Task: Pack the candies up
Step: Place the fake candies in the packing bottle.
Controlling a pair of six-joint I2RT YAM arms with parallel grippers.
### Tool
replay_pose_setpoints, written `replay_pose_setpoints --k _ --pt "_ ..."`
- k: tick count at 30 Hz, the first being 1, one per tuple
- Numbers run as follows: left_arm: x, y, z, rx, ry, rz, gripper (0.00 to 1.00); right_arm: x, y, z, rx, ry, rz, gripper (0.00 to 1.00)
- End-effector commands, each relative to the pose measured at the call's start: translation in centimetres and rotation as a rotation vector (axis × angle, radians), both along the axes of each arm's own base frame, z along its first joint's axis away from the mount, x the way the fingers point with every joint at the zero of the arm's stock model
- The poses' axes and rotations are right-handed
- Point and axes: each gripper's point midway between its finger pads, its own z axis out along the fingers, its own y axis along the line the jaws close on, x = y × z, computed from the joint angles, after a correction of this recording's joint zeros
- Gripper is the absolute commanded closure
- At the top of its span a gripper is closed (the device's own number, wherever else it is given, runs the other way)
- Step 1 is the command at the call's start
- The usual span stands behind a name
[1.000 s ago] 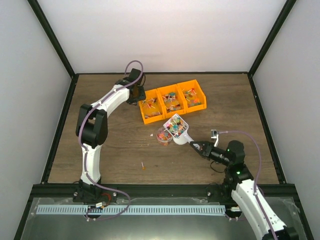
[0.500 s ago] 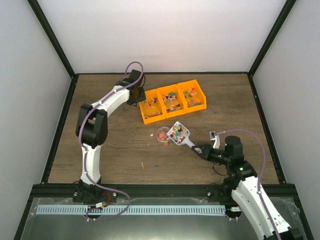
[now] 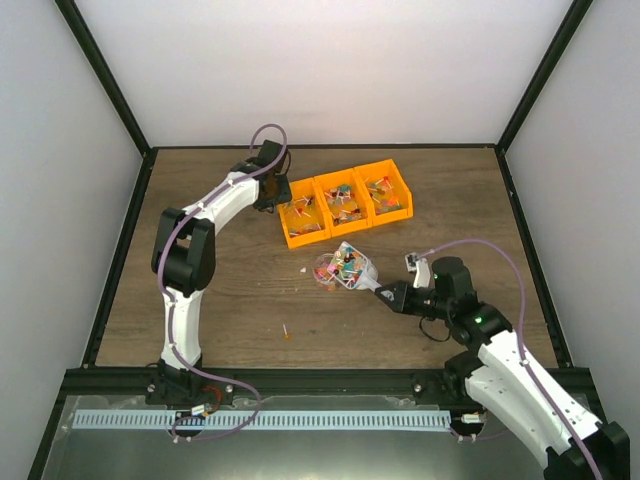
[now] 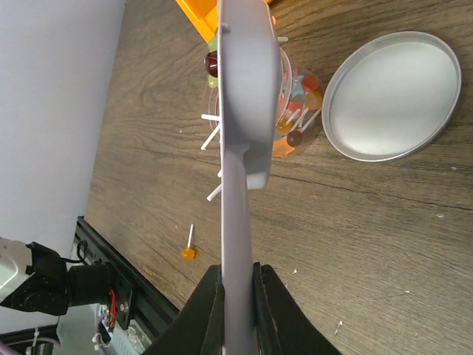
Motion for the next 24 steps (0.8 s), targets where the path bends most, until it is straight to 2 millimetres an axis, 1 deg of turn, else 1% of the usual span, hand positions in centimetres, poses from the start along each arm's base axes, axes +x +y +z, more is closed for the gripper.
replay_pose_setpoints --k 1,3,9,12,16,19,24 --pt "0.0 0.1 -0.2 -0.002 -0.006 -0.007 0.54 0.5 -0.2 1.0 -0.079 -0.017 -0.018 0.99" --pt "0.0 0.1 -0.3 -0.003 -0.004 -0.009 0.54 0.6 -0.2 0.9 -0.097 0.003 -0.017 0.99" --pt "0.1 0.3 -0.6 -0.009 0.003 -0.009 0.54 0.6 -0.8 1.9 -0.137 -0.003 -0.026 0.99" --pt "0.1 0.6 -0.8 -0.010 0.006 -0.004 0.54 0.5 -1.0 2.2 -0.160 0.000 -0.022 0.99" --pt "0.1 0.5 -0.9 -0.015 0.008 -0.006 0.54 0.6 -1.3 2.4 -0.194 0.005 -0.025 0.99" --pt "0.2 0.6 -0.9 -0.018 0.006 -0.005 0.54 0.7 -1.1 2.8 -0.184 -0.002 -0.021 0.99" --pt "0.1 0.6 -0.9 -0.019 0.008 -0.006 0.54 0.7 -0.9 2.9 -0.169 0.006 -0.021 0.99"
